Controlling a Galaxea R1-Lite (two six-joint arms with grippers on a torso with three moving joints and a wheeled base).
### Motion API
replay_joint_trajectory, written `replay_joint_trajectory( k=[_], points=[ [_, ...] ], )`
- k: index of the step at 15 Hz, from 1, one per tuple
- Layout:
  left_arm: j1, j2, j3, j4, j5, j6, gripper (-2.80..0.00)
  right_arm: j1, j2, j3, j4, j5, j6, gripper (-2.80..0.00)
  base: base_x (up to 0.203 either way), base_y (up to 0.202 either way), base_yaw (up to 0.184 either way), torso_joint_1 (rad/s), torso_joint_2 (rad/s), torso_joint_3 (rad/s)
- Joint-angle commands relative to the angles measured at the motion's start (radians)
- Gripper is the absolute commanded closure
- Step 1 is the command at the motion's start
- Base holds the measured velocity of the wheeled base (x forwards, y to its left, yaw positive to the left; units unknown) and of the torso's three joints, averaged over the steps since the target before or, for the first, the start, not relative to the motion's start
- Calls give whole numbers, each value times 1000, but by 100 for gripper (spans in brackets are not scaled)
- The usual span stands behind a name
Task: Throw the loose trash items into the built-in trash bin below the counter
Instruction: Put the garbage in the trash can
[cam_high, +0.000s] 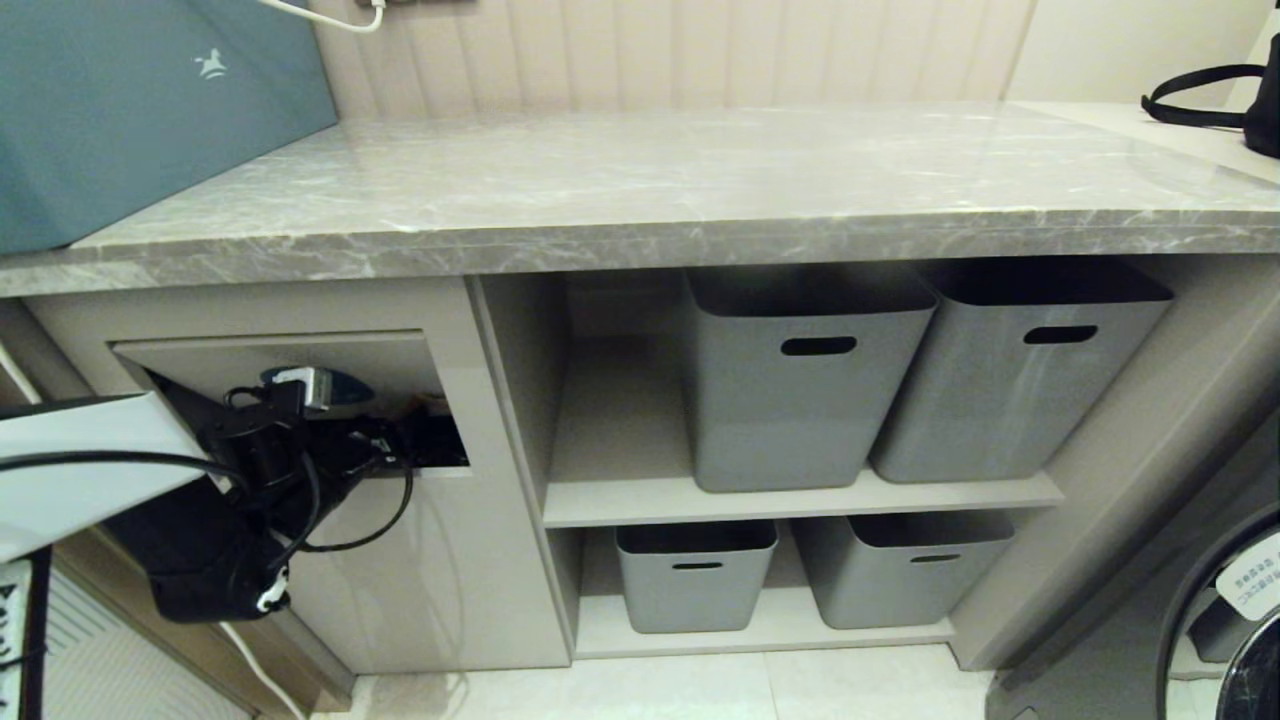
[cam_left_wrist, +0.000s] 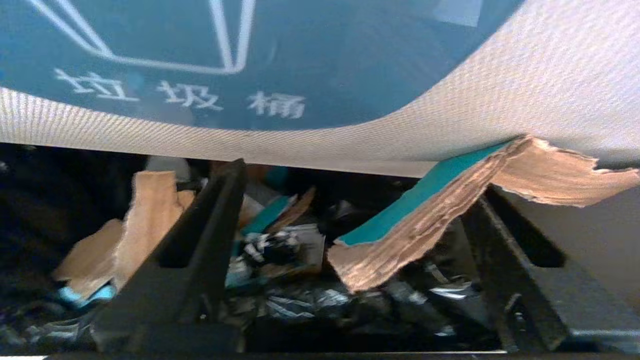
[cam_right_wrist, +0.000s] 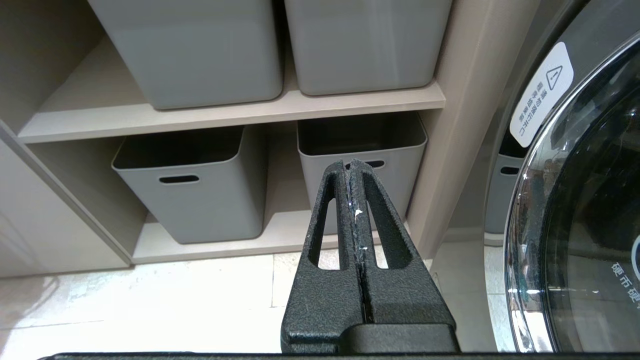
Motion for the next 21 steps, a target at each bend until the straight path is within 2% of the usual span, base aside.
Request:
replay_joint_trajectory(
  k=[1, 7, 9, 10, 12, 17, 21],
  points=[
    [1, 11, -1, -7, 4, 11, -280, 0, 0, 1, 0, -1, 0, 0, 0, 0, 0, 0, 0, 0],
    [11, 34, -28, -9, 3, 84, -280, 0, 0, 0, 0, -1, 0, 0, 0, 0, 0, 0, 0, 0],
    [15, 39, -33, -7, -33, 83, -280, 0, 0, 0, 0, -1, 0, 0, 0, 0, 0, 0, 0, 0],
    [26, 42, -33, -7, -60, 96, -280, 0, 0, 1, 0, -1, 0, 0, 0, 0, 0, 0, 0, 0],
    [36, 65, -45, -7, -61, 147, -280, 0, 0, 1, 0, -1, 0, 0, 0, 0, 0, 0, 0, 0],
    [40, 74, -74, -6, -63, 150, -280, 0, 0, 0, 0, -1, 0, 0, 0, 0, 0, 0, 0, 0],
    [93, 67, -74, -4, -54, 150, -280, 0, 0, 2, 0, -1, 0, 0, 0, 0, 0, 0, 0, 0]
  ],
)
